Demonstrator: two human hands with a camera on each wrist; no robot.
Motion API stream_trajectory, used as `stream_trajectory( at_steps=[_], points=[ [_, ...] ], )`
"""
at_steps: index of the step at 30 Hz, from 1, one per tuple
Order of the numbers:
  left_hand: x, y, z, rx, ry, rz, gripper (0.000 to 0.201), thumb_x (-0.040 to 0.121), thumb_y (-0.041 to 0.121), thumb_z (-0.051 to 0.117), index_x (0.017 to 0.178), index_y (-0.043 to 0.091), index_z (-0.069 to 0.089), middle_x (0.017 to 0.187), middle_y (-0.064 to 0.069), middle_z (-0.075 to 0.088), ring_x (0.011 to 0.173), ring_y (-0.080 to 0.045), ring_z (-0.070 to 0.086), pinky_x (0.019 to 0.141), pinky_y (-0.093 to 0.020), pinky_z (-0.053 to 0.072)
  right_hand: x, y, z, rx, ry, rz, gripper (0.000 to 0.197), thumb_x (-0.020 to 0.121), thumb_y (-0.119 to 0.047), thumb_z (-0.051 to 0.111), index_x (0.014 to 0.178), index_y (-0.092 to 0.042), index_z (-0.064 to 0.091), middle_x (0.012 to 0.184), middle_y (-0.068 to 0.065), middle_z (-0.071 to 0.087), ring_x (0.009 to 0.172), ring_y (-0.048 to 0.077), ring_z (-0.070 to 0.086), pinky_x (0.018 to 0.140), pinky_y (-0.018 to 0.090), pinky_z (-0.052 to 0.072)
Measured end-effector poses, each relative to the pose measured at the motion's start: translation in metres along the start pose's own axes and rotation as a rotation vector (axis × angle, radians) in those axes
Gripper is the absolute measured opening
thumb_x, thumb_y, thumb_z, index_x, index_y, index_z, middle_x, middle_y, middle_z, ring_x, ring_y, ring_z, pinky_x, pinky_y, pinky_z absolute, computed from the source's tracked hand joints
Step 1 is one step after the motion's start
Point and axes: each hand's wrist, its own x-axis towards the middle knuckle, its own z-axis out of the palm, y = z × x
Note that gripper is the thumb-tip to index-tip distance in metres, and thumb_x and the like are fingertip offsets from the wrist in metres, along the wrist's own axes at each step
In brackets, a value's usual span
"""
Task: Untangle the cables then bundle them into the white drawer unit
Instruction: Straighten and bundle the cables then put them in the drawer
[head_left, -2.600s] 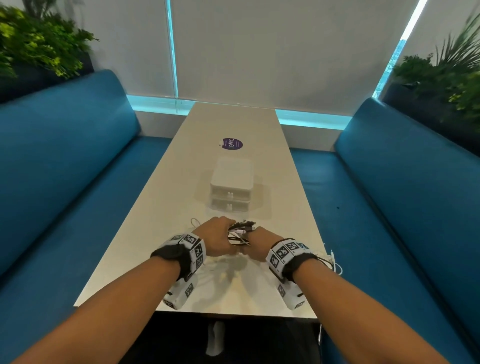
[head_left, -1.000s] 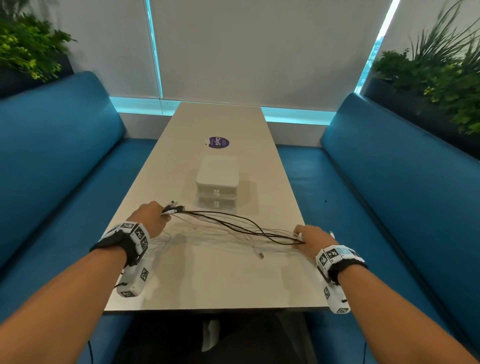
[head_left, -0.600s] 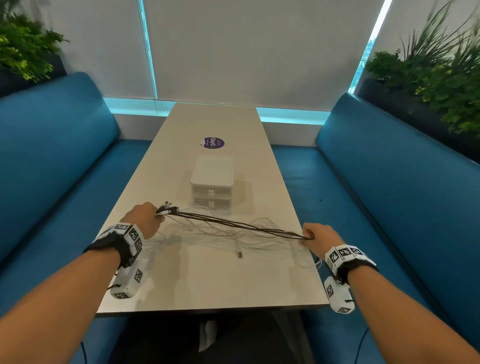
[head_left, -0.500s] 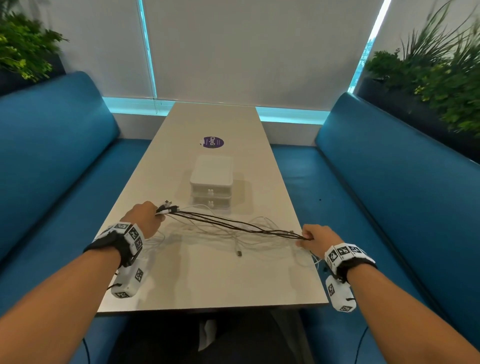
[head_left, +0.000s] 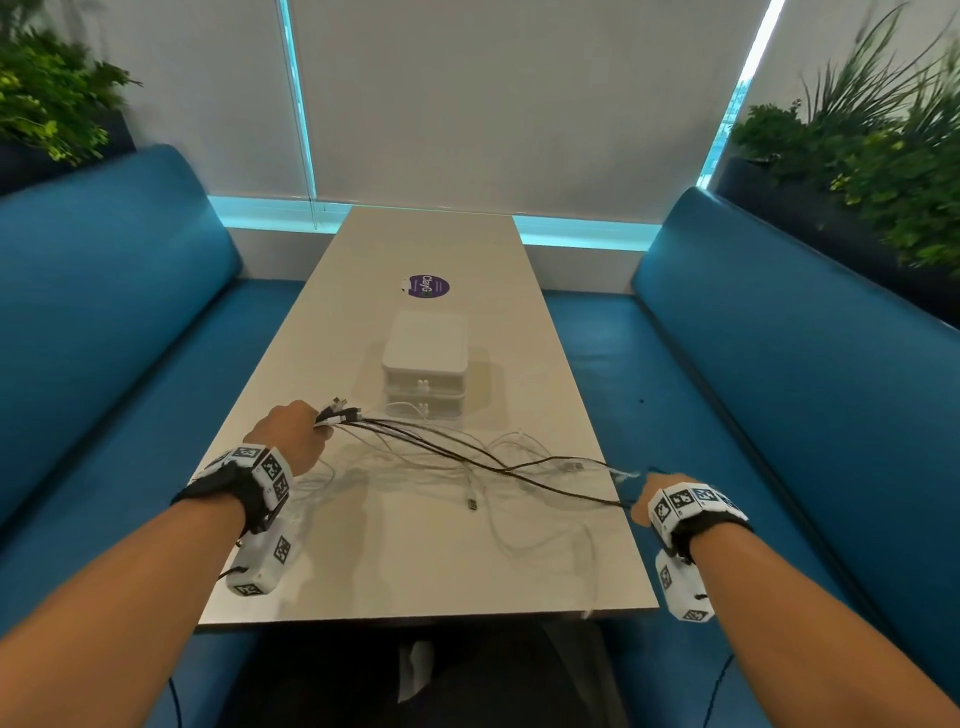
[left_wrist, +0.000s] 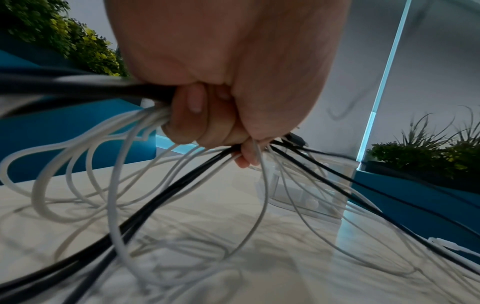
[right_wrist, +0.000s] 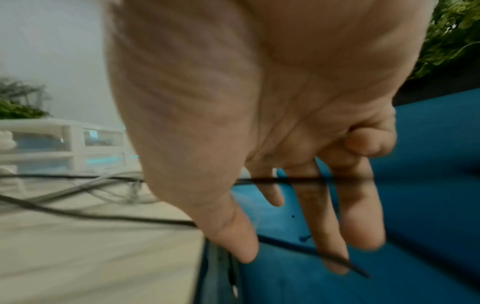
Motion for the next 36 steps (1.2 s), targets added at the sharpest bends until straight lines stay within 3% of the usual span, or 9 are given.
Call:
stream_trajectory(
  at_steps=[4,8,15,19,24,28,30,34,36],
  points=[
    [0.0,-0.008,-0.003,0.004,0.008,-0.009,0.023,0.097,0.032,0.059,0.087,0.012,0.063,0.075,-0.009,0.062,0.065,-0.027,0.061,0.054,-0.029,0.04,0.006,0.023,0.011,-0.097,-0.069,-0.002,0.01,0.087,-0.029,0.052,0.088,-0.022,0.059,0.086,-0.004,0.064,0.072,0.013,0.057,0.089,0.036,0.04],
    [-0.002,-0.002,-0.001,-0.002,-0.002,0.012,0.023,0.097,0.032,0.059,0.093,0.01,0.066,0.076,-0.009,0.061,0.063,-0.026,0.06,0.052,-0.029,0.038,0.016,0.015,0.012,0.171,-0.139,-0.203,0.072,0.085,-0.037,0.067,0.148,-0.024,0.034,0.137,0.006,0.056,0.117,0.026,0.059,0.092,0.035,0.05],
    [-0.007,0.006,-0.002,-0.007,-0.011,0.02,0.021,0.097,0.031,0.059,0.091,0.012,0.067,0.075,-0.008,0.061,0.065,-0.026,0.061,0.056,-0.029,0.042,0.009,-0.024,-0.017,0.404,-0.082,-0.377,0.126,0.057,-0.073,0.079,0.156,-0.037,0.011,0.163,-0.001,0.02,0.147,0.027,0.026,0.116,0.051,0.03],
    [-0.012,0.008,-0.002,-0.017,-0.013,0.031,0.021,0.097,0.029,0.059,0.093,0.012,0.068,0.075,-0.008,0.061,0.066,-0.027,0.061,0.058,-0.03,0.044,0.004,-0.056,-0.022,0.535,0.05,-0.454,0.108,0.063,-0.083,0.066,0.153,-0.04,0.024,0.16,-0.008,0.026,0.146,0.024,0.027,0.118,0.05,0.026],
    [-0.016,0.01,-0.004,-0.029,-0.01,0.037,0.02,0.098,0.03,0.059,0.093,0.011,0.066,0.076,-0.007,0.06,0.068,-0.027,0.061,0.059,-0.031,0.043,0.002,-0.092,-0.02,0.493,-0.01,-0.522,0.076,0.085,-0.05,0.067,0.149,-0.037,0.028,0.131,-0.01,0.062,0.118,0.02,0.059,0.103,0.04,0.046],
    [-0.017,0.005,-0.005,-0.017,-0.012,0.047,0.02,0.098,0.031,0.058,0.094,0.013,0.067,0.077,-0.007,0.061,0.067,-0.027,0.062,0.058,-0.03,0.043,0.006,-0.09,-0.015,0.359,0.103,-0.444,0.034,0.09,-0.061,0.052,0.107,-0.032,0.06,0.106,-0.001,0.069,0.105,0.027,0.061,0.095,0.041,0.047],
    [-0.016,0.006,-0.004,-0.012,-0.021,0.053,0.021,0.098,0.031,0.058,0.094,0.013,0.067,0.077,-0.006,0.061,0.068,-0.027,0.062,0.058,-0.03,0.043,0.003,-0.08,-0.018,0.335,0.128,-0.396,0.046,0.089,-0.071,0.038,0.096,-0.029,0.055,0.099,0.0,0.067,0.103,0.031,0.056,0.092,0.042,0.042],
    [-0.015,0.01,-0.003,-0.041,-0.022,0.039,0.02,0.098,0.03,0.058,0.095,0.012,0.067,0.076,-0.007,0.061,0.067,-0.027,0.061,0.058,-0.03,0.043,0.002,-0.05,-0.02,0.251,0.164,-0.234,0.074,0.093,-0.073,0.01,0.117,-0.019,0.054,0.115,0.006,0.066,0.109,0.03,0.058,0.105,0.047,0.031],
    [-0.016,0.011,-0.005,-0.039,-0.02,0.034,0.021,0.098,0.029,0.058,0.093,0.012,0.067,0.075,-0.008,0.061,0.065,-0.026,0.061,0.055,-0.03,0.04,0.001,-0.03,-0.016,0.125,0.15,-0.149,0.064,0.097,-0.061,0.012,0.111,-0.022,0.062,0.116,0.002,0.069,0.107,0.025,0.061,0.111,0.048,0.025]
  ],
)
